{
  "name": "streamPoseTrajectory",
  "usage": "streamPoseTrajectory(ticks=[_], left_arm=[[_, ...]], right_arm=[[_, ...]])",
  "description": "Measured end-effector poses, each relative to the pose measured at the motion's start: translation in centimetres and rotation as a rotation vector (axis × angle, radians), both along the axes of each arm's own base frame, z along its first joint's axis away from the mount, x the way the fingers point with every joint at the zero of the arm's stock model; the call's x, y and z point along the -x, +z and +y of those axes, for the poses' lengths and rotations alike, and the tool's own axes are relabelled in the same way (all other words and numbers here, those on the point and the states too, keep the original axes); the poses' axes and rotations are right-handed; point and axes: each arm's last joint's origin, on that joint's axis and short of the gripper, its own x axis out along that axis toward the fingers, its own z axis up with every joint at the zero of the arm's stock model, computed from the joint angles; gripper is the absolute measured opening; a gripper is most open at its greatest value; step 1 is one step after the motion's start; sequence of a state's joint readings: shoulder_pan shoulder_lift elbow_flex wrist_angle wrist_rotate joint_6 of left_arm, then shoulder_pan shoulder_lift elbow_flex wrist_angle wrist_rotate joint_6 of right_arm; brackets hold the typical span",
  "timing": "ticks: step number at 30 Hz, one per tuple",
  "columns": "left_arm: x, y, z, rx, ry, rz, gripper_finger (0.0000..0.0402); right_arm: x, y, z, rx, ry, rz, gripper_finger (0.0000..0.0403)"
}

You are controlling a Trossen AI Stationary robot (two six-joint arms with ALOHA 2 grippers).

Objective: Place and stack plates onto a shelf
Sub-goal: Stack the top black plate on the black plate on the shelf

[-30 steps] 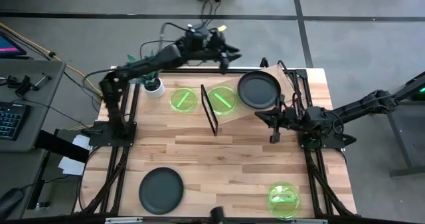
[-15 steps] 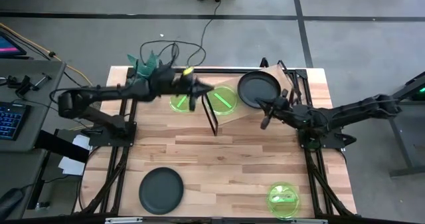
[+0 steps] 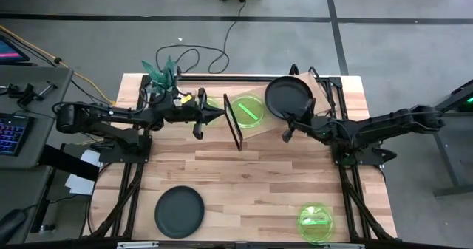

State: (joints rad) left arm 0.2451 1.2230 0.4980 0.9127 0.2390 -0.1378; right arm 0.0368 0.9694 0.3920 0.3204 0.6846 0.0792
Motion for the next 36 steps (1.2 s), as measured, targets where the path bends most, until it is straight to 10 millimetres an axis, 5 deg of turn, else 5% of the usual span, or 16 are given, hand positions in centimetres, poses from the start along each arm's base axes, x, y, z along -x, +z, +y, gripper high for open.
streamPoseTrajectory(ticks=[7, 12, 16, 20, 25, 36], left_arm=[[0.0, 0.2, -0.1, -0.012, -0.002, -0.014, 0.0001], [0.2, 0.4, -0.1, -0.026, 0.000, -0.026, 0.0001], [0.3, 0.6, -0.2, -0.044, 0.003, -0.036, 0.0001], [0.3, 0.6, -0.2, -0.045, 0.001, -0.030, 0.0001], [0.3, 0.4, -0.2, -0.052, -0.015, -0.013, 0.0000], [0.5, -0.6, 1.3, -0.045, -0.023, 0.089, 0.0000]], right_arm=[[0.2, 0.9, 0.0, 0.031, 0.003, -0.051, 0.0000], [-0.3, 4.5, -0.5, 0.027, -0.036, -0.077, 0.0000], [-0.7, 8.1, -2.0, -0.092, -0.091, 0.082, 0.0000], [-0.8, 9.6, -4.2, -0.228, -0.168, 0.312, 0.0000], [-1.7, 8.7, -6.6, -0.384, -0.137, 0.494, 0.0000], [-3.2, 6.2, -9.6, -0.494, -0.071, 0.584, 0.0000]])
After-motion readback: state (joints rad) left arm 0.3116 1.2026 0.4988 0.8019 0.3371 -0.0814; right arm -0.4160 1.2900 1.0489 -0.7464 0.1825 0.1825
